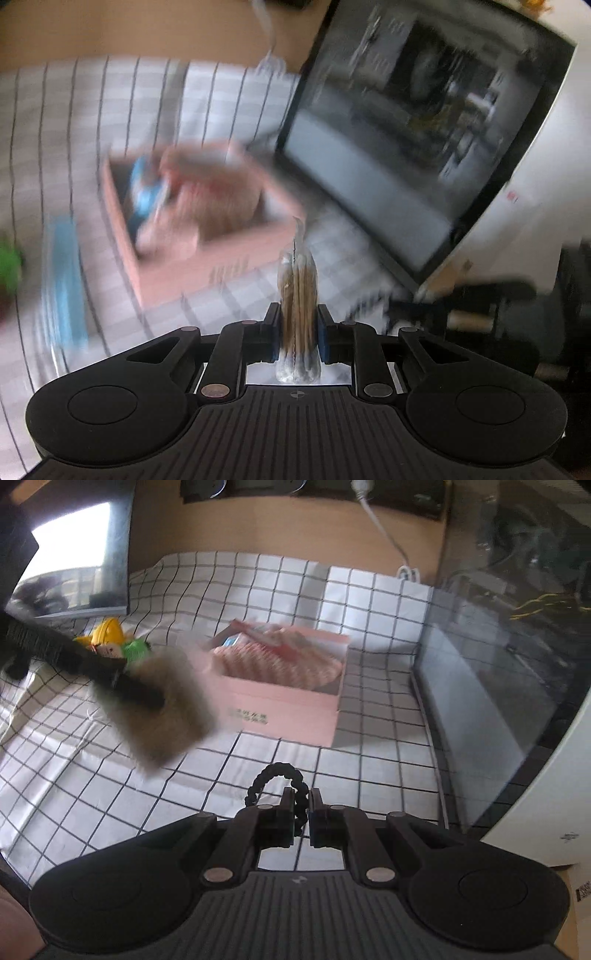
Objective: Organize soft objects
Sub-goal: 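Lower the swab box into the pink box and open the left tool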
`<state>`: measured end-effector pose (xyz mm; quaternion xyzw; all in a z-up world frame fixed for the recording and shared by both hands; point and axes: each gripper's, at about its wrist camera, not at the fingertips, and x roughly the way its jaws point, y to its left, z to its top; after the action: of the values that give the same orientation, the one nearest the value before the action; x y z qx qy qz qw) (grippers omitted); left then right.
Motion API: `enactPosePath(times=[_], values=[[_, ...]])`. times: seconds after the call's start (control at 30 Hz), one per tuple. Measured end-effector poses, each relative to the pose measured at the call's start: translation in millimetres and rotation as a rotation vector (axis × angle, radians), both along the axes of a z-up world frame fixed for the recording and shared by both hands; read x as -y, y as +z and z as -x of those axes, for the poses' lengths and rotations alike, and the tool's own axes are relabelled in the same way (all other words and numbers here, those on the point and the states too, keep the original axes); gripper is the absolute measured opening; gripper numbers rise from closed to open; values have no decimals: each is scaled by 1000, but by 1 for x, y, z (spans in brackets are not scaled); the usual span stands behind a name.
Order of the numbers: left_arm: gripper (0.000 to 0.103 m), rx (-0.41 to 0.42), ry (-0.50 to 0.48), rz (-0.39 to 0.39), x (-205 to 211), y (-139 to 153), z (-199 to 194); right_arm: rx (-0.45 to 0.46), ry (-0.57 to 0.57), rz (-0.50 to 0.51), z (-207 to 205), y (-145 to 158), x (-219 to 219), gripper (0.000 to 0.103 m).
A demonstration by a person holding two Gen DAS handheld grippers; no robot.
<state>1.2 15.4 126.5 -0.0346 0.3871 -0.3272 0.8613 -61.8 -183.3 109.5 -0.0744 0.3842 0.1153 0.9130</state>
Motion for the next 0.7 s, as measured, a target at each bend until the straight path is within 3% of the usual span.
enactPosePath(times=[0.13, 0.23, 0.37, 0.47, 0.5, 0.57, 0.7], values=[[22, 146, -23, 32, 21, 39, -34, 23, -26, -16, 6, 10, 9, 7], [22, 194, -72, 33, 40, 51, -67, 41, -47, -25, 14, 17, 14, 7], [23, 141, -117, -83, 62, 29, -124, 66, -90, -30, 31, 27, 23, 7], [24, -38, -121, -217, 66, -20, -167, 70, -145, -39, 45, 29, 31, 7], [28, -92, -120, -238, 65, -35, -176, 64, -165, -42, 49, 28, 34, 7], [32, -127, -112, -207, 58, -52, -184, 51, -204, -50, 55, 25, 40, 7], [32, -64, -29, -163, 46, -43, -177, 40, -255, -53, 63, 22, 51, 7]])
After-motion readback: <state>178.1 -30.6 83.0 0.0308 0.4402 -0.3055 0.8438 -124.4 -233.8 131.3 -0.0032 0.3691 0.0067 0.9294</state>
